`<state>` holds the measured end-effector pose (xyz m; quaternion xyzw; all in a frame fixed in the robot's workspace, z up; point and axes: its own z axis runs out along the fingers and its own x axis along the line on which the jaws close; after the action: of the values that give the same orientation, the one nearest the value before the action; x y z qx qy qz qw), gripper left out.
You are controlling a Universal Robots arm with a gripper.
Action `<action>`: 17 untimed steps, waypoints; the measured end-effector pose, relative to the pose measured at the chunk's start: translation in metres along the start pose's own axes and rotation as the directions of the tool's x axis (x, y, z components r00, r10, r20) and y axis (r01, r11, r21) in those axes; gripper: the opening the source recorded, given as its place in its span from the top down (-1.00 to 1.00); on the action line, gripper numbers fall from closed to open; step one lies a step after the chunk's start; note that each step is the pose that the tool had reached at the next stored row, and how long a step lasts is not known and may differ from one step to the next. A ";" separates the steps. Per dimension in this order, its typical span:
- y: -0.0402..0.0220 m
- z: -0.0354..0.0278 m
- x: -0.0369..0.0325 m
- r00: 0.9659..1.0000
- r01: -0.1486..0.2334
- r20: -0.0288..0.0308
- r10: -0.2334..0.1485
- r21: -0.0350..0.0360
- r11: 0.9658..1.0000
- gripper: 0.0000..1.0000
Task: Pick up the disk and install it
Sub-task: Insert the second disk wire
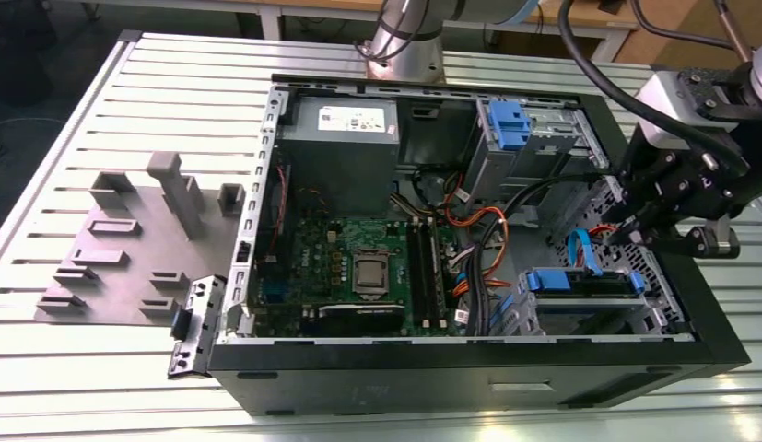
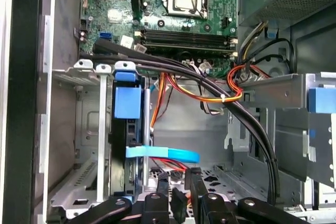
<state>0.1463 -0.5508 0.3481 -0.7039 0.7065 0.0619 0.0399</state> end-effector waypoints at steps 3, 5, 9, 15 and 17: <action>-0.0032 0.0006 -0.0012 1.000 0.000 0.000 0.000 0.000 1.000 0.38; -0.0059 0.0008 -0.0018 1.000 0.000 -0.001 0.000 -0.001 1.000 0.38; -0.0107 0.0016 -0.0030 1.000 0.000 -0.001 0.000 -0.003 1.000 0.38; -0.0188 0.0038 -0.0045 1.000 -0.001 -0.004 0.001 -0.007 1.000 0.38; -0.0194 0.0055 -0.0048 1.000 -0.001 -0.007 0.001 -0.007 1.000 0.38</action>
<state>0.1656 -0.5453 0.3428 -0.7038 0.7068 0.0620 0.0349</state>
